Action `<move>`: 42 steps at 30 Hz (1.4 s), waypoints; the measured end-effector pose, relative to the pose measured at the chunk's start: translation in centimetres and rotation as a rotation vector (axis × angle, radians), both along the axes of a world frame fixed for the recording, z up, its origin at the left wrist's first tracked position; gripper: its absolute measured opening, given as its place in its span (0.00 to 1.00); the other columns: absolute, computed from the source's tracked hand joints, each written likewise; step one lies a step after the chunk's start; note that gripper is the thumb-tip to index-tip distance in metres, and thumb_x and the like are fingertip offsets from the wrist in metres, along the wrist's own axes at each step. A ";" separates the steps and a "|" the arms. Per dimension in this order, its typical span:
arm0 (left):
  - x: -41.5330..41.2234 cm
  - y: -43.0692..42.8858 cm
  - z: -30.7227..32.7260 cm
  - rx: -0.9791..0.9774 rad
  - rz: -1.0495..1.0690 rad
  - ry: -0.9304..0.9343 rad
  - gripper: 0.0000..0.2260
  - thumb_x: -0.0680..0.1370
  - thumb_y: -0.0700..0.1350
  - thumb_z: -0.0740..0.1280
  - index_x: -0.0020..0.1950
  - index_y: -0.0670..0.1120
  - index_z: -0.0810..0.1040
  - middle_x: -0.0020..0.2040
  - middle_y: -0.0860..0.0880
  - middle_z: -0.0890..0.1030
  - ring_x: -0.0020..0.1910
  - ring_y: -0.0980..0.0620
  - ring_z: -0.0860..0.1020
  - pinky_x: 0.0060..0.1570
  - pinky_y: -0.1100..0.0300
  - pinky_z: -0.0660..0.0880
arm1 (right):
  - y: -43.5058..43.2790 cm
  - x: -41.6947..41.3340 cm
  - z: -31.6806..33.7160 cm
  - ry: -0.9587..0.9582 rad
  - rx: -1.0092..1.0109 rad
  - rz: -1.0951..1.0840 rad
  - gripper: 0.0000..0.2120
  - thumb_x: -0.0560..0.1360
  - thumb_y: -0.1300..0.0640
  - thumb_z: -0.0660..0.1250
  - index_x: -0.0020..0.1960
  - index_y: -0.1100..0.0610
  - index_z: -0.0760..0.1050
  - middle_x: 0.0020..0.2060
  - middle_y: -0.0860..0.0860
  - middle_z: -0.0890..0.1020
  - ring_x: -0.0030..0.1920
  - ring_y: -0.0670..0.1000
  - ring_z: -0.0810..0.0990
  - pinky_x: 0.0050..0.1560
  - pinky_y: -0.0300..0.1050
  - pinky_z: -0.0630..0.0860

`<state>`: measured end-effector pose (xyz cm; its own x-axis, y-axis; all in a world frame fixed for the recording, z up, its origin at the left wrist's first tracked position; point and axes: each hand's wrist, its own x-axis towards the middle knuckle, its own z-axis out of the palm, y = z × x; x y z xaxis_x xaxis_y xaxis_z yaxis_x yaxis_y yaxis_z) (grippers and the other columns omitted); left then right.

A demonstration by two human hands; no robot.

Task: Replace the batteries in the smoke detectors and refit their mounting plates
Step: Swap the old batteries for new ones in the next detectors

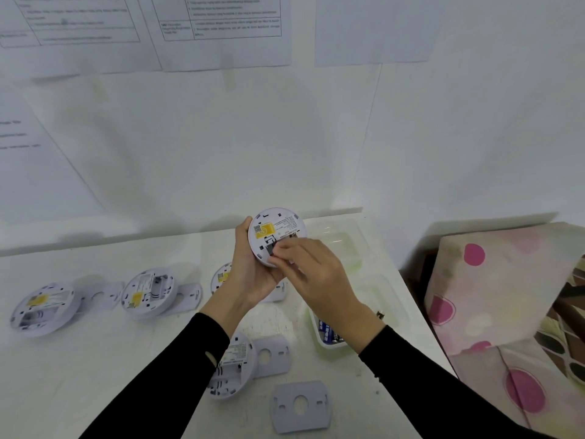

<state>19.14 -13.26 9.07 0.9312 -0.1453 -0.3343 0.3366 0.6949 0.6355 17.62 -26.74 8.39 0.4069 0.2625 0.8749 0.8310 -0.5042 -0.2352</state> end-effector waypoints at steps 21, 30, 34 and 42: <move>0.0 -0.7 -0.2 -0.032 0.008 -0.036 0.28 0.80 0.62 0.54 0.67 0.43 0.77 0.61 0.38 0.80 0.61 0.36 0.77 0.54 0.46 0.79 | 2.2 0.1 -0.7 1.114 0.662 -0.029 0.43 0.50 0.35 0.80 0.62 0.29 0.66 0.60 0.35 0.74 0.66 0.48 0.71 0.66 0.56 0.70; 0.3 -0.7 -0.8 -0.023 -0.007 -0.018 0.30 0.80 0.63 0.53 0.71 0.42 0.73 0.70 0.35 0.73 0.72 0.32 0.67 0.74 0.39 0.61 | 1.4 0.2 0.4 1.230 0.836 0.118 0.36 0.57 0.57 0.82 0.58 0.37 0.72 0.58 0.43 0.76 0.60 0.51 0.75 0.56 0.51 0.79; 0.2 -0.6 -1.2 -0.014 -0.048 -0.015 0.32 0.80 0.63 0.54 0.74 0.41 0.69 0.72 0.34 0.71 0.73 0.32 0.65 0.75 0.38 0.57 | 1.2 0.4 0.8 1.263 0.890 0.182 0.33 0.61 0.66 0.79 0.57 0.43 0.72 0.56 0.46 0.76 0.57 0.48 0.76 0.49 0.44 0.80; -1.3 0.3 0.2 0.007 -0.059 -0.049 0.27 0.81 0.63 0.54 0.68 0.44 0.76 0.64 0.38 0.79 0.65 0.36 0.75 0.58 0.43 0.78 | 0.3 -0.8 1.2 1.132 0.619 0.095 0.25 0.65 0.45 0.78 0.59 0.38 0.72 0.57 0.40 0.76 0.56 0.44 0.76 0.55 0.42 0.77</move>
<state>17.80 -12.99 9.28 0.9363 -0.1978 -0.2903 0.3453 0.6701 0.6571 16.82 -26.41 9.62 0.9990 0.0084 0.0442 0.0443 -0.0092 -0.9990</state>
